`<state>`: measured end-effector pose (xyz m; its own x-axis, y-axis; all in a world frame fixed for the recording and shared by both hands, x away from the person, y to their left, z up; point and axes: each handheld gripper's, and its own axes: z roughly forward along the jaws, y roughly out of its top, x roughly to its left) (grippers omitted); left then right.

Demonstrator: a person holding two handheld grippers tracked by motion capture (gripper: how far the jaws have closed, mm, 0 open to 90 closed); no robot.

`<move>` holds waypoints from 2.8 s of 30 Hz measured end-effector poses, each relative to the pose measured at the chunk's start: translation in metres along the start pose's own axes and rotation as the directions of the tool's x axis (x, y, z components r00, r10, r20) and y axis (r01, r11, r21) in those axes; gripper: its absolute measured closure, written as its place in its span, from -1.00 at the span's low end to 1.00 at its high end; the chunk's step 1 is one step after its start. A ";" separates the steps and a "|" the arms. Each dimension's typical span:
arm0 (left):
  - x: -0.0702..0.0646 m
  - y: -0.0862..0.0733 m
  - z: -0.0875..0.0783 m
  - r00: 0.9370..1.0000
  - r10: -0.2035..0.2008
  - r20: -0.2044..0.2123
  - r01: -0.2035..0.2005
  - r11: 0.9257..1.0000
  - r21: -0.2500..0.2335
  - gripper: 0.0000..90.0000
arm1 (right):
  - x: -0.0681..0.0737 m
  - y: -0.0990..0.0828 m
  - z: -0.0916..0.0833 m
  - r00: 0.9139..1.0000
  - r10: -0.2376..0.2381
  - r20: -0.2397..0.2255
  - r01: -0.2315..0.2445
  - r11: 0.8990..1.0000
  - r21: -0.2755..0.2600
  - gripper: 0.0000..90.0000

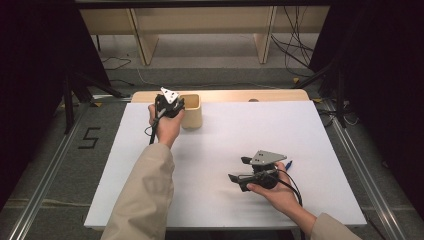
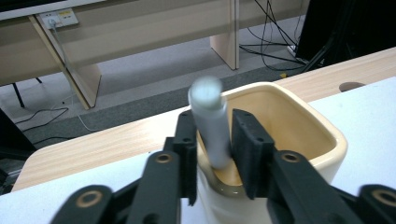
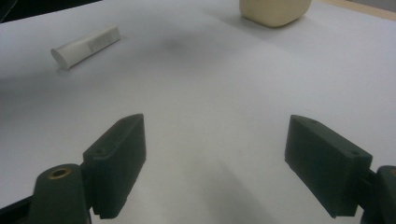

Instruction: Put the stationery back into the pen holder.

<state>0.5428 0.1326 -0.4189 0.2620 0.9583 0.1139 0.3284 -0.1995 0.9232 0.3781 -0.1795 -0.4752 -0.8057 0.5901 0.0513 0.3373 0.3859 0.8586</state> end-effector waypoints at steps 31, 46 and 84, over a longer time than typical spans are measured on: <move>0.012 -0.020 -0.111 0.998 -0.024 0.063 0.024 1.000 0.010 -0.48 | 0.002 -0.001 0.002 1.000 -0.008 0.008 0.008 1.000 0.014 -0.53; 0.009 -0.067 -0.145 0.996 -0.006 0.090 -0.001 0.998 0.071 -0.42 | 0.002 0.000 0.001 1.000 -0.008 0.011 0.008 1.000 0.007 -0.53; -0.063 -0.134 -0.199 0.977 -0.129 -0.172 0.160 0.971 0.180 -0.20 | 0.004 0.003 0.000 1.000 -0.012 -0.001 0.012 1.000 -0.006 -0.52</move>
<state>0.3020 0.1391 -0.4768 0.0574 0.9968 0.0554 0.5243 -0.0774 0.8480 0.3762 -0.1760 -0.4730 -0.8102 0.5847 0.0412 0.3244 0.3888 0.8623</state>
